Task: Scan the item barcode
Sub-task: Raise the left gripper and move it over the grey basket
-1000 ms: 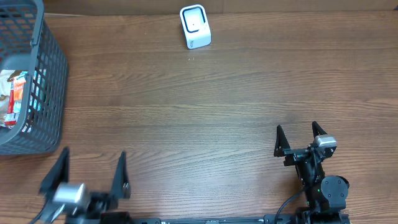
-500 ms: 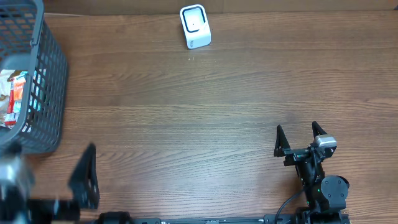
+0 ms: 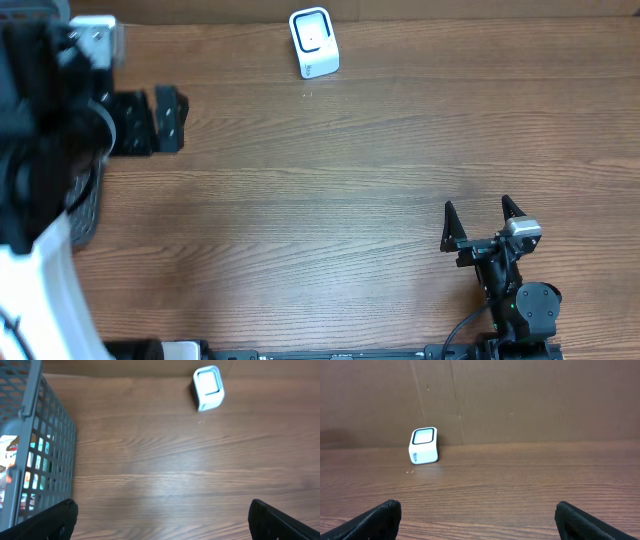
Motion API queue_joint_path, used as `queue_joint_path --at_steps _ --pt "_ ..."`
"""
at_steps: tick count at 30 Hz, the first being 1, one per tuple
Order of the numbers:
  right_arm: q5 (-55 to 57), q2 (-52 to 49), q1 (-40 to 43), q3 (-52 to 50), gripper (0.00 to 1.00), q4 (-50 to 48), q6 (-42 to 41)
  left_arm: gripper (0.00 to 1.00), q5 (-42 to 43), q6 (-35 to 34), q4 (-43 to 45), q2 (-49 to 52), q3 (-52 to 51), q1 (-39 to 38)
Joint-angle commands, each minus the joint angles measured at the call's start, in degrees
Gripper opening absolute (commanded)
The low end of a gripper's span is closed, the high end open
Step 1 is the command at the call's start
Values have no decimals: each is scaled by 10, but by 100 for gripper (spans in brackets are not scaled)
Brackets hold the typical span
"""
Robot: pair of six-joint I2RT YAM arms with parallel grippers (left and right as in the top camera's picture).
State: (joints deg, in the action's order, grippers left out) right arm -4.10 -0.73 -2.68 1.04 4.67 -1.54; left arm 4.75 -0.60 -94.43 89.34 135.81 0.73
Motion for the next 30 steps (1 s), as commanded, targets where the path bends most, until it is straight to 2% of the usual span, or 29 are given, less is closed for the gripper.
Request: queue_joint_path --at_steps 1,4,9,13,15,21,30 --pt "1 6 -3 -6 100 -2 -4 100 -72 33 4 23 12 0" --pt "1 6 -3 -6 100 -2 -4 100 -139 32 10 52 12 16" --pt "1 6 -3 -6 100 -2 -4 100 -170 24 44 78 12 93" --pt "1 6 -3 -6 100 -2 -4 99 -148 26 78 88 12 180" --pt "1 6 -3 -6 100 -2 -4 100 -129 52 93 94 12 222" --pt "1 6 -3 -6 100 -2 -4 99 41 135 144 127 12 318" --pt "1 6 -3 -6 100 -2 -4 100 52 157 127 211 12 381"
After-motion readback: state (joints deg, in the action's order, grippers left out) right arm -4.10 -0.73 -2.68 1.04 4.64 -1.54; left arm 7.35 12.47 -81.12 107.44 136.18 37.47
